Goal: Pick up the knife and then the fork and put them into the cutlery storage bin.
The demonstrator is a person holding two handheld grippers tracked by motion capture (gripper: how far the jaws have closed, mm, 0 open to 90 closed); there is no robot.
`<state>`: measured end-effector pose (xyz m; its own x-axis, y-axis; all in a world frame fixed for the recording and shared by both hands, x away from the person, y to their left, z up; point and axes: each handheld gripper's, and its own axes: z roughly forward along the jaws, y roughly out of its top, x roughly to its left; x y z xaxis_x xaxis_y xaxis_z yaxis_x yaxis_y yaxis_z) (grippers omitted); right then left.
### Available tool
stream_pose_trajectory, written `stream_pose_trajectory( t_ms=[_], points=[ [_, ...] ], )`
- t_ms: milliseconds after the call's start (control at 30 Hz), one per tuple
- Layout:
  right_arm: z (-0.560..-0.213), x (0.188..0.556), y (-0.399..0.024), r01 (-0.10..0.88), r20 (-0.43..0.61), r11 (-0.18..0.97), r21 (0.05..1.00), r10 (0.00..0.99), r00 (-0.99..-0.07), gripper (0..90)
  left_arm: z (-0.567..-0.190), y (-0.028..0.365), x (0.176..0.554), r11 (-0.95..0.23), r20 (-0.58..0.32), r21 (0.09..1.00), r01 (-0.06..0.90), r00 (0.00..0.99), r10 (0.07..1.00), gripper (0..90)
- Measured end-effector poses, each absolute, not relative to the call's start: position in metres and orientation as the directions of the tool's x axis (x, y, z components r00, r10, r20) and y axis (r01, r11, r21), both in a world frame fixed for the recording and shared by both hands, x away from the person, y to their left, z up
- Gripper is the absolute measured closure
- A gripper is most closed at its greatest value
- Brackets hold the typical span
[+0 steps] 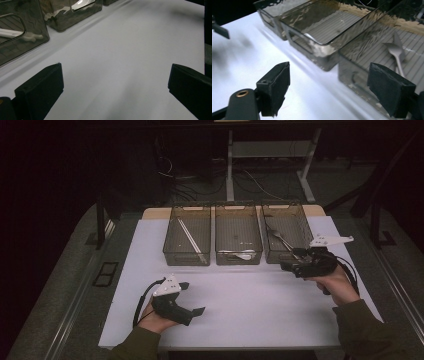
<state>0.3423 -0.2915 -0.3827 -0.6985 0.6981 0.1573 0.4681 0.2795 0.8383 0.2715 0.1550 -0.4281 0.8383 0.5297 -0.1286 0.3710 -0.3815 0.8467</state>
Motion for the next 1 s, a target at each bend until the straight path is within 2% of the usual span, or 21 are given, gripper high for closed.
stream_pose_trajectory(
  t_ms=[400,600,1000],
  points=[
    [-0.407,0.301,-0.286,0.438,0.137,0.282,0.853,0.69,-0.711,18.5,-0.428,0.154,0.271,-0.39,-0.122,0.845,0.367,0.841,0.527,0.0],
    [-0.42,0.286,-0.288,0.441,0.123,0.3,0.846,0.695,-0.708,16.7,-0.428,0.155,0.271,-0.387,-0.122,0.847,0.365,0.841,0.527,0.0],
    [-0.436,0.257,-0.302,0.47,0.153,0.265,0.842,0.717,-0.68,16.5,-0.428,0.155,0.271,-0.391,-0.117,0.846,0.363,0.841,0.529,0.0]
  ],
)
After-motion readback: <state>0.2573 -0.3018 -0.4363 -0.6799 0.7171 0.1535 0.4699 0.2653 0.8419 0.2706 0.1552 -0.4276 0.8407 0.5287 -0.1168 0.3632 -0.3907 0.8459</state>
